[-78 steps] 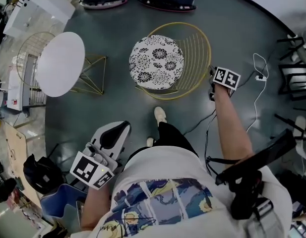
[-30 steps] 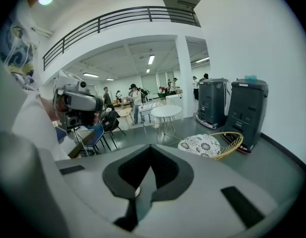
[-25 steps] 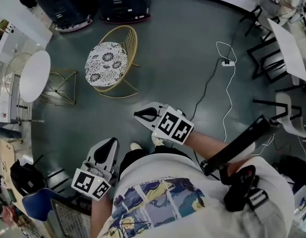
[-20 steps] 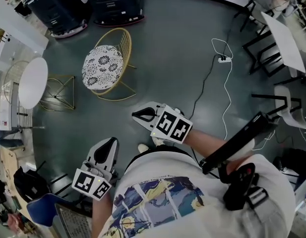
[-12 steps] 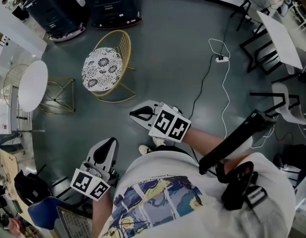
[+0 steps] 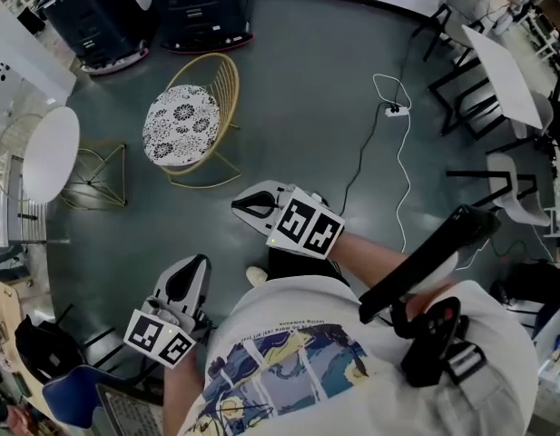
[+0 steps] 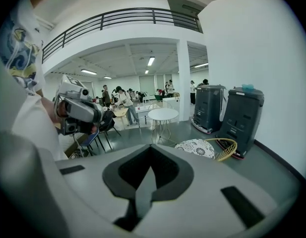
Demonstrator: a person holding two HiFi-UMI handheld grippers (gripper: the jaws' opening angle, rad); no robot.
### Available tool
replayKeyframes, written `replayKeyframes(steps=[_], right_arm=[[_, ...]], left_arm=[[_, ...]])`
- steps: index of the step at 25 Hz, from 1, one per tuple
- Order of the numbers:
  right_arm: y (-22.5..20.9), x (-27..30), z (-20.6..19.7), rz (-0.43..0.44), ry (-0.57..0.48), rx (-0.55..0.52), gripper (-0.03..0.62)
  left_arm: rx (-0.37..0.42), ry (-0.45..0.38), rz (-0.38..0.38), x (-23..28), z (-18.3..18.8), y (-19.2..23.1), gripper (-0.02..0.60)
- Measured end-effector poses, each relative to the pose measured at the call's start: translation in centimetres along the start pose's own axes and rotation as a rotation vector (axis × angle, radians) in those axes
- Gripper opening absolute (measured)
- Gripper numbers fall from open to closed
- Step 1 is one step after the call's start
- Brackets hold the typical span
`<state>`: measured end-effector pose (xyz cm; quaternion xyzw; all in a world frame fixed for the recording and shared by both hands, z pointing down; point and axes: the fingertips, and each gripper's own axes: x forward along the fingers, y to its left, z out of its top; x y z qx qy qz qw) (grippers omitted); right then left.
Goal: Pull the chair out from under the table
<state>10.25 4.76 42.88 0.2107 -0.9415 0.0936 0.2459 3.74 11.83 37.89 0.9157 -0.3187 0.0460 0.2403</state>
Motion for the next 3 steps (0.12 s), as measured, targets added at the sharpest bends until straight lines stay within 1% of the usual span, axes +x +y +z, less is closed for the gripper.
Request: replayKeyframes(steps=[3], right_arm=[[-0.31, 0.57, -0.92, -0.012, 0.011, 0.011, 0.011]], left_arm=[[0.009, 0.013, -0.004, 0.12, -0.76, 0.94, 0.018]])
